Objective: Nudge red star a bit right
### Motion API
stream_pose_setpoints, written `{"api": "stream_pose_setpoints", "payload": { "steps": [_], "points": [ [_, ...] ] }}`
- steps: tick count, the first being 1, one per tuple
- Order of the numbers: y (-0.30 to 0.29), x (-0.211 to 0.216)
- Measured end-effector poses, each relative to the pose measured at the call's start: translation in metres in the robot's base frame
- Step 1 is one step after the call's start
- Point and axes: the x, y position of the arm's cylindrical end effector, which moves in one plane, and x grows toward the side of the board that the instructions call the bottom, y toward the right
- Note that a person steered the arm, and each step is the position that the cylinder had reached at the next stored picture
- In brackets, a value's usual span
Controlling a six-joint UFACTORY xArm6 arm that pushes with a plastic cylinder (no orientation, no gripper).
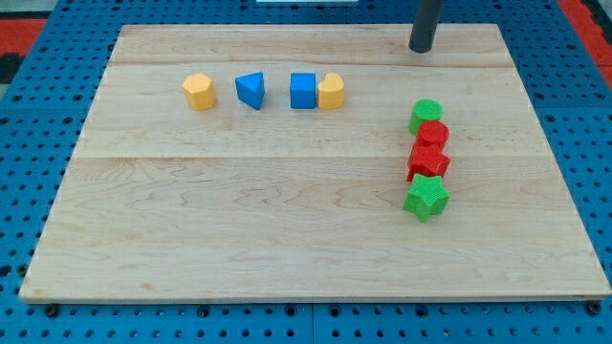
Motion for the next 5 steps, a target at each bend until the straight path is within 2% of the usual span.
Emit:
{"api": "stream_pose_setpoints", "payload": {
  "steps": [3,5],
  "points": [
    [-0.067,0.091],
    [-0.074,0.103]
  ]
}}
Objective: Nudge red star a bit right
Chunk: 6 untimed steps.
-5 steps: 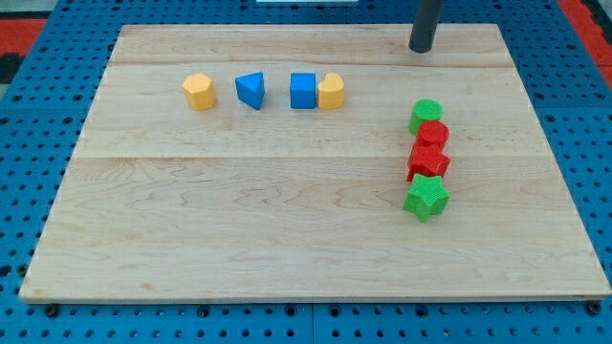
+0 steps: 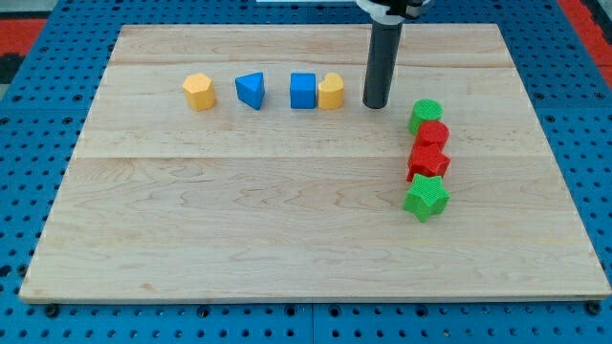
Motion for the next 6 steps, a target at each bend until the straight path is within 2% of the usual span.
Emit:
{"api": "stream_pose_setpoints", "payload": {
  "steps": [2,3,4,6],
  "points": [
    [-0.012,0.044],
    [-0.012,0.049],
    [-0.012,0.087],
    [-0.001,0.093]
  ]
}}
